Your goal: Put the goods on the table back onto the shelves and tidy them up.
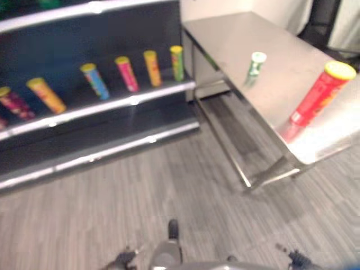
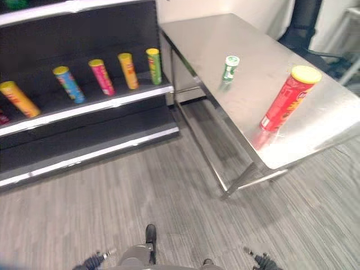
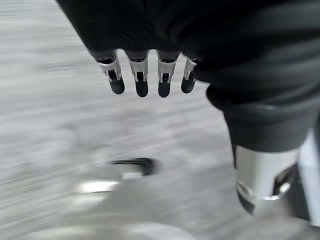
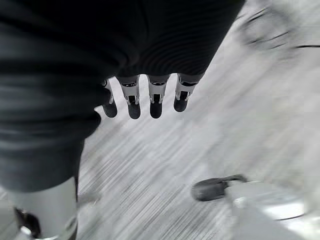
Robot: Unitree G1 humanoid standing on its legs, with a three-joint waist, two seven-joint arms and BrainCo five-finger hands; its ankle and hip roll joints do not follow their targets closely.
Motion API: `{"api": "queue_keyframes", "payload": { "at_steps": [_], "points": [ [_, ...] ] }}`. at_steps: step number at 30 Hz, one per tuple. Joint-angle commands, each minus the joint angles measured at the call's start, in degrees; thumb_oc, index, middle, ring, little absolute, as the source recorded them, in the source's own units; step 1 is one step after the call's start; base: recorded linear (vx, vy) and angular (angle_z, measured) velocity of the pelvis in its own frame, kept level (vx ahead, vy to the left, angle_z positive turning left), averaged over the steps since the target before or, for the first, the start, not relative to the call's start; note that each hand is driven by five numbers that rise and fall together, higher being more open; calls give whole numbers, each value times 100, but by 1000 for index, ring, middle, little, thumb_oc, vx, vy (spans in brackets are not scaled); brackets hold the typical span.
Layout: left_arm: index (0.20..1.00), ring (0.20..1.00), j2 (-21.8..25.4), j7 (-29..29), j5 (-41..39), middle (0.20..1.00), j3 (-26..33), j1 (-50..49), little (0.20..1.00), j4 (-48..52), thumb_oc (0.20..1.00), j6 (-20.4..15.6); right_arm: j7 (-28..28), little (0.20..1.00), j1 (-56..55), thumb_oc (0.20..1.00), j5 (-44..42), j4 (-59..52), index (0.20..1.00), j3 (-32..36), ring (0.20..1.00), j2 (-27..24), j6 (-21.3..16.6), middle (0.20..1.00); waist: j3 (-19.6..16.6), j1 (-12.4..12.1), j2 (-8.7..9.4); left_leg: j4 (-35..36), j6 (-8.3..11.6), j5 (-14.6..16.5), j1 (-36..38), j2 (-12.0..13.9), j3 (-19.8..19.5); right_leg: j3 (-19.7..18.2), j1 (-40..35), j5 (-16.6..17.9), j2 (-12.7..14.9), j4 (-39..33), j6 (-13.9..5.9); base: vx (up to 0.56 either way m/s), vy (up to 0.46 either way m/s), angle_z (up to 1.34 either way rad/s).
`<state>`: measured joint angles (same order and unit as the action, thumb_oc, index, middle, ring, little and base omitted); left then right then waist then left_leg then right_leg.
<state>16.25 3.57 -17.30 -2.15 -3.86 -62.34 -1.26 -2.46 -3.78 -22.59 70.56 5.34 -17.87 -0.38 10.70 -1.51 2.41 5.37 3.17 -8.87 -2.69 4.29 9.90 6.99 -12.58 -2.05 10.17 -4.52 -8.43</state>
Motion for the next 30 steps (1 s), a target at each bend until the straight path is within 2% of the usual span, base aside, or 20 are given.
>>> {"api": "queue_keyframes", "payload": {
  "at_steps": [1, 2, 3, 5, 6, 7, 8, 9, 12, 13, 14, 15, 17, 18, 19, 22, 25, 30],
  "points": [
    [1000, 1000, -61, 53, -60, 1000, -108, 117, 1000, 23, 1000, -143, -59, 1000, 145, 1000, 0, -115, 1000, -4, 1000, -340, -44, 1000, -127, -71, -119, -190, 370, -165, -89, 332, 59, 342, -1, -138, -92, 422, -332, 155, 212, -67],
    [1000, 1000, 17, 87, -112, 1000, -46, 145, 1000, 69, 1000, -167, -89, 1000, 153, 1000, -136, -124, 1000, 169, 1000, -354, -79, 1000, -127, -29, -79, -155, 191, 33, 64, 160, 157, 316, 309, 90, 142, 1134, -482, 143, 228, -59],
    [1000, 1000, 39, 93, -116, 1000, -25, 152, 1000, 64, 1000, -165, -93, 1000, 150, 1000, -151, -149, 1000, 209, 1000, -361, -86, 1000, -108, -9, -71, -140, 119, 112, 136, 83, 171, 292, 503, 248, 225, 1515, -521, 140, 230, -36],
    [1000, 1000, 40, 93, -116, 1000, -25, 154, 1000, 64, 1000, -165, -93, 1000, 150, 1000, -151, -151, 1000, 210, 1000, -360, -85, 1000, -119, -27, -60, -143, 110, 117, 124, 70, 192, 264, 551, 224, 246, 1567, -531, 37, 107, 5],
    [1000, 1000, 94, 87, -139, 1000, 1, 153, 1000, 112, 1000, -148, -135, 1000, 133, 1000, -194, -250, 1000, 346, 1000, -425, -101, 1000, -12, 62, -70, -111, -39, 232, 273, -52, 188, 158, 978, 731, 387, 2420, -542, 71, 202, 4],
    [1000, 1000, 130, 83, -114, 1000, 5, 166, 1000, 104, 1000, -155, -157, 1000, 134, 1000, -226, -307, 1000, 417, 1000, -470, -128, 1000, 54, 107, -84, -84, -67, 269, 349, -71, 198, 121, 1112, 847, 391, 2695, -539, 125, 322, 15],
    [1000, 1000, 164, 66, -87, 1000, 35, 140, 1000, 91, 1000, -147, -208, 1000, 29, 1000, -329, -407, 1000, 674, 1000, -554, -169, 1000, 151, 203, -162, -53, -146, 347, 489, -62, 184, 133, 1364, 972, 367, 3274, -448, 133, 234, 24],
    [1000, 1000, 188, 58, -59, 1000, 78, 116, 1000, 77, 1000, -132, -257, 1000, -57, 1000, -368, -432, 1000, 838, 1000, -625, -179, 1000, 165, 240, -175, -37, -162, 432, 580, -68, 214, 235, 1478, 1019, 466, 3403, -434, 172, 204, 21],
    [1000, 1000, 213, 35, -39, 1000, 108, 106, 1000, 123, 1000, -132, -333, 1000, -149, 1000, -362, -543, 1000, 1075, 1000, -782, -217, 1000, 163, 294, -144, -37, -136, 560, 707, -126, 298, 469, 1658, 1008, 677, 3176, -430, 121, 33, 6],
    [1000, 1000, 198, 37, -38, 1000, 110, 131, 1000, 125, 1000, -138, -378, 1000, -176, 1000, -389, -654, 1000, 1226, 1000, -855, -234, 1000, 180, 341, -128, -37, -93, 625, 770, -121, 296, 591, 1714, 972, 732, 2836, -421, 258, -100, -3],
    [1000, 1000, 132, 24, -17, 1000, 116, 194, 1000, 107, 1000, -151, -440, 1000, -253, 1000, -464, -762, 1000, 1517, 1000, -991, -286, 1000, 204, 453, -64, -37, -7, 722, 851, -144, 246, 602, 1924, 974, 773, 2010, -455, 215, -103, -8],
    [1000, 1000, 126, 25, -17, 1000, 109, 196, 1000, 103, 1000, -153, -442, 1000, -260, 1000, -460, -767, 1000, 1524, 1000, -994, -284, 1000, 206, 457, -86, -37, -1, 735, 862, -125, 236, 627, 1878, 991, 751, 1954, -456, 226, -133, -17],
    [1000, 1000, 77, 6, 63, 1000, 35, 228, 1000, 60, 1000, -166, -487, 1000, -327, 1000, -530, -901, 1000, 1698, 1000, -1063, -358, 1000, 238, 612, -28, -37, 84, 839, 1002, -119, 90, 341, 1988, 1161, 637, 1036, -552, 188, -81, -7],
    [1000, 1000, 76, 6, 63, 1000, 33, 228, 1000, 60, 1000, -167, -487, 1000, -329, 1000, -530, -903, 1000, 1700, 1000, -1064, -358, 1000, 248, 610, -34, -37, 86, 843, 1014, -112, 89, 347, 1967, 1170, 629, 1018, -551, 276, -99, 30],
    [1000, 1000, 60, 7, 180, 1000, -60, 284, 1000, 14, 1000, -181, -578, 1000, -371, 1000, -553, -976, 1000, 1747, 1000, -1128, -440, 1000, 199, 700, 55, -37, 150, 949, 1174, -77, -78, -37, 1944, 1245, 503, 737, -652, 219, -100, 43],
    [1000, 1000, 5, 14, 152, 1000, -82, 315, 1000, 3, 1000, -177, -625, 1000, -351, 1000, -496, -1038, 1000, 1714, 1000, -1148, -441, 1000, 82, 688, 119, -37, 200, 939, 1180, -14, -74, 126, 1664, 1250, 453, 431, -637, 137, -113, 61],
    [1000, 1000, -64, 25, 104, 1000, -77, 309, 1000, 25, 1000, -148, -676, 1000, -351, 1000, -608, -1107, 1000, 1830, 1000, -1217, -461, 1000, -6, 720, 99, -48, 253, 820, 1104, 78, -144, 266, 1508, 1224, 360, 274, -589, 26, -93, 16],
    [1000, 1000, -130, -29, 209, 1000, -115, 267, 1000, -73, 1000, -115, -698, 1000, -552, 1000, -984, -888, 1000, 2366, 1000, -1389, -534, 1000, -119, 798, 33, -37, 320, 797, 1110, 185, -156, 409, 1318, 1129, 292, 163, -560, 67, -47, 17]
  ]
}}
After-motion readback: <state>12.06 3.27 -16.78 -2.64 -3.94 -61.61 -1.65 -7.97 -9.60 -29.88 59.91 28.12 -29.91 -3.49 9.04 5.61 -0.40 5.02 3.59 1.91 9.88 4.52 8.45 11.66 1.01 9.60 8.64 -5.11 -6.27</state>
